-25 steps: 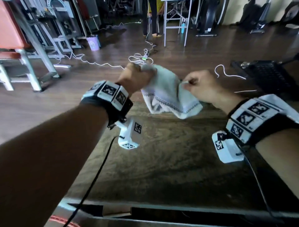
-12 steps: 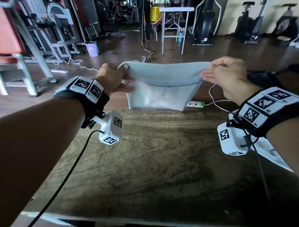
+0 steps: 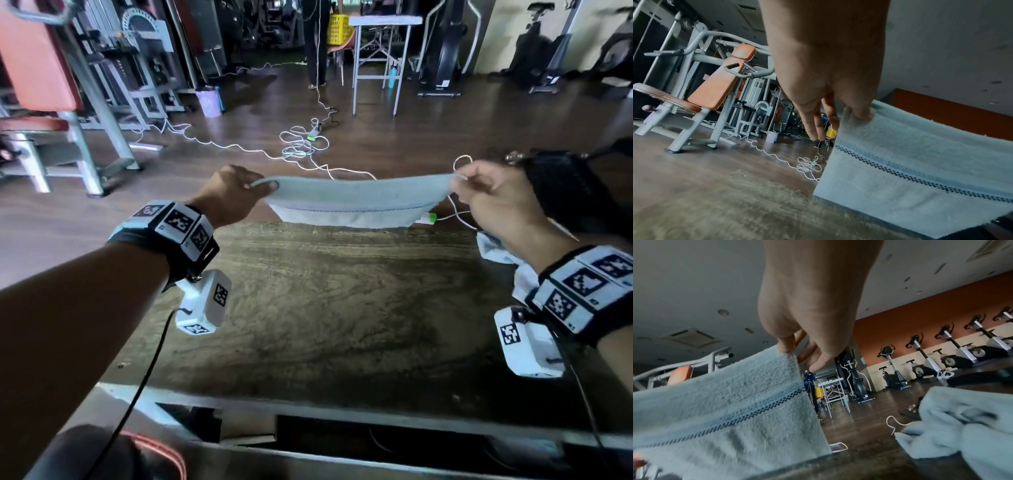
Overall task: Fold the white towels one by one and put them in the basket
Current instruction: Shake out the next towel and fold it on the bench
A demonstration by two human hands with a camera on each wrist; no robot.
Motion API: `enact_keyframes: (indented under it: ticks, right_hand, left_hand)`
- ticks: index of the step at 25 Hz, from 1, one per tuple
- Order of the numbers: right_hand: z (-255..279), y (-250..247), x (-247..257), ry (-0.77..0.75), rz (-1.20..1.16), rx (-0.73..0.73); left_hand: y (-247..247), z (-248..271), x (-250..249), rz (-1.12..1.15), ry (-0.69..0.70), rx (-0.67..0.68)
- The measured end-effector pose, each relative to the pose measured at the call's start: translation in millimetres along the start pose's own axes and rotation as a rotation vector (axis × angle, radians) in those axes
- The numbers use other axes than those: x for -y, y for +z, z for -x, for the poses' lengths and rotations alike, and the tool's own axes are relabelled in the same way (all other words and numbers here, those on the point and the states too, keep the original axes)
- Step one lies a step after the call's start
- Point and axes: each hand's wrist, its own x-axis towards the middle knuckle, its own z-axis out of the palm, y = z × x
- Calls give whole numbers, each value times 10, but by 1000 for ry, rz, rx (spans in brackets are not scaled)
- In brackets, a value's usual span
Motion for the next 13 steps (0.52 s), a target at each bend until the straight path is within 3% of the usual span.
enact_keyframes:
  ticks: [3, 6, 13]
  right_hand:
    - [446, -182, -69, -16, 109, 189]
    - [843, -430, -41, -25, 124, 305]
    - [1419, -892, 205, 14, 88, 430]
  left_hand:
    - [-156, 405, 7, -115, -21, 262]
    - [-335, 789, -115, -159, -129, 494]
    - [-554, 1415, -376, -39, -112, 552]
